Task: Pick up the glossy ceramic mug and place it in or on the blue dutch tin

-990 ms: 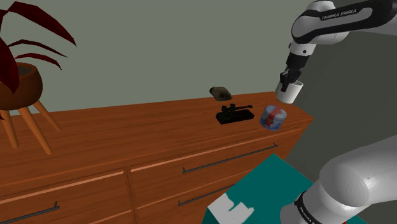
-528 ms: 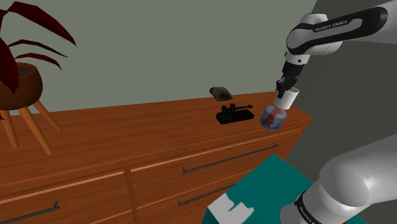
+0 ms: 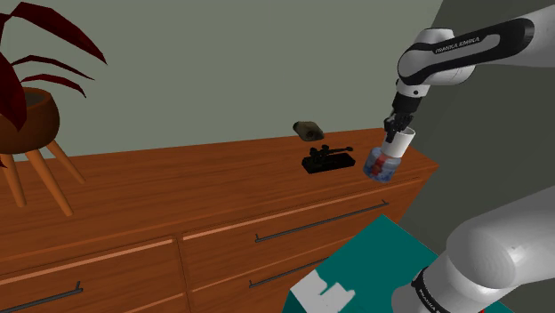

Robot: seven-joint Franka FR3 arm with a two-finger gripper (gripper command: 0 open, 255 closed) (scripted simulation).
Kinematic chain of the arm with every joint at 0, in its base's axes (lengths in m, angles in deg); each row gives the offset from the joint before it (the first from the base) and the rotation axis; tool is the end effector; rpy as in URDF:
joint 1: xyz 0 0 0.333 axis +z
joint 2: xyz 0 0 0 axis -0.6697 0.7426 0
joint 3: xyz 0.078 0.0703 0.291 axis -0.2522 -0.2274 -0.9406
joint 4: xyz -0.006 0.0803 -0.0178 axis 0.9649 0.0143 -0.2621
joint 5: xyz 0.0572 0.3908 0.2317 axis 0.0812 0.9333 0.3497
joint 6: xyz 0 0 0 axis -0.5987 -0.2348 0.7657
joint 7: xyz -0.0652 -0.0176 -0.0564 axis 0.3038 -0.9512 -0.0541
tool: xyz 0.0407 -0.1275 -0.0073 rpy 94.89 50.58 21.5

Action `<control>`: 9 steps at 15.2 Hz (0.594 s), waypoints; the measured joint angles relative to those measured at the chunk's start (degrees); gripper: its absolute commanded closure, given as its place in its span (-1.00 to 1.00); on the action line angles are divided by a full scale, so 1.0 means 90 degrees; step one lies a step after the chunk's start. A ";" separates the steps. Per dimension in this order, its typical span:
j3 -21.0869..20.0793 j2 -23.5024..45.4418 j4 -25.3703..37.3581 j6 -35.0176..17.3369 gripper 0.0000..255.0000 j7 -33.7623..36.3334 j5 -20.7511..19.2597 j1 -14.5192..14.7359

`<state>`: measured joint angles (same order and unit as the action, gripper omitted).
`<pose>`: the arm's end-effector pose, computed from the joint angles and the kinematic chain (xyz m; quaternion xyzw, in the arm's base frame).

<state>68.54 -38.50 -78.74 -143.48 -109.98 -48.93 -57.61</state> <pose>0.4169 -0.2918 0.3868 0.9973 -0.0652 -0.0233 0.0238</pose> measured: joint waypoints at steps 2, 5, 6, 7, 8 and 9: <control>0.0001 -0.0001 -0.0001 -0.0003 1.00 0.0001 -0.0001 0.0001; -0.0001 0.0006 -0.0019 -0.0007 -1.00 0.0003 0.0003 0.0005; -0.0002 0.0007 -0.0021 -0.0007 -1.00 0.0003 0.0003 0.0005; -0.0002 0.0008 -0.0022 -0.0007 -1.00 0.0003 0.0004 0.0006; -0.0002 0.0008 -0.0023 -0.0007 -1.00 0.0003 0.0004 0.0006; -0.0002 0.0010 -0.0020 -0.0005 -1.00 0.0002 0.0004 0.0006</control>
<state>68.53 -38.42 -78.92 -143.53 -109.97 -48.89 -57.56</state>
